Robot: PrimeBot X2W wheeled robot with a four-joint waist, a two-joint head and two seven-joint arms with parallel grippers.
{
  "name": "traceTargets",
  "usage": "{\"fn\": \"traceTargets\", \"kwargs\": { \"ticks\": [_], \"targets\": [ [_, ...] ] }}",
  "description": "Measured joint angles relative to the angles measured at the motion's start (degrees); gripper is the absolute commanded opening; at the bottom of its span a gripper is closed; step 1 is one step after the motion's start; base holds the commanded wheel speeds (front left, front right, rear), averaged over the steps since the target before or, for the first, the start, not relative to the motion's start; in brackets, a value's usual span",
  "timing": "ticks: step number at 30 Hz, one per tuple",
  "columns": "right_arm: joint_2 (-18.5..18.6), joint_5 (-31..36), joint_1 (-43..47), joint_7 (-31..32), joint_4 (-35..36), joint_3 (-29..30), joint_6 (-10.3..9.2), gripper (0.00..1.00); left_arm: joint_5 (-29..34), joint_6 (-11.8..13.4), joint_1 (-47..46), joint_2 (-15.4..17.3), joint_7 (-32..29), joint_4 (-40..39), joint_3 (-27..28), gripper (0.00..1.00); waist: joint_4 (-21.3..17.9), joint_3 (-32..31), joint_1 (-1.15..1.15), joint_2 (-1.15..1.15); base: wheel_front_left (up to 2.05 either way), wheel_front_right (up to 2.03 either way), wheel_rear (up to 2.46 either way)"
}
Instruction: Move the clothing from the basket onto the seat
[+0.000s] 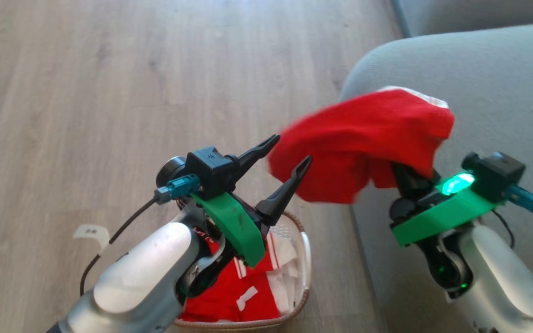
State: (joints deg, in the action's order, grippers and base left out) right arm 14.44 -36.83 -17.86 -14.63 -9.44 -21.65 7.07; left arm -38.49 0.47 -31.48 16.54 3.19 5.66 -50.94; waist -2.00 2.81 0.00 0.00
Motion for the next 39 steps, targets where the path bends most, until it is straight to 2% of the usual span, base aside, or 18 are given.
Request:
{"fn": "traceTargets", "kwargs": {
  "ticks": [8, 18, 26, 39],
  "targets": [
    [-0.1, 2.2, 2.1, 0.0, 3.0, 4.3, 0.0, 0.0, 0.4, -0.1, 0.1, 0.7, 0.0, -0.4, -0.6, 1.0, -5.8, 0.7, 0.0, 0.0, 0.0, 0.0, 0.0],
    [-0.2, 3.4, 4.5, 0.0, 7.1, 7.0, 0.0, 0.0, 0.6, -0.5, 0.1, 1.2, 0.0, -0.3, -1.1, 1.0, -12.8, 2.5, 0.0, 0.0, 0.0, 0.0, 0.0],
    [-1.8, 4.1, 5.9, 0.0, 9.3, 8.7, 0.0, 0.0, 2.1, -0.5, 0.1, 1.6, 0.5, 0.1, -1.9, 1.0, -18.3, 4.5, 0.0, 0.0, 0.0, 0.0, 0.0],
    [-3.1, 4.5, 6.0, 0.0, 10.9, 9.8, 0.0, 0.0, 3.5, -0.4, -0.1, 1.8, 1.0, 0.1, -2.3, 1.0, -23.3, 6.3, 0.0, 0.0, 0.0, 0.0, 0.0]
  ]
}}
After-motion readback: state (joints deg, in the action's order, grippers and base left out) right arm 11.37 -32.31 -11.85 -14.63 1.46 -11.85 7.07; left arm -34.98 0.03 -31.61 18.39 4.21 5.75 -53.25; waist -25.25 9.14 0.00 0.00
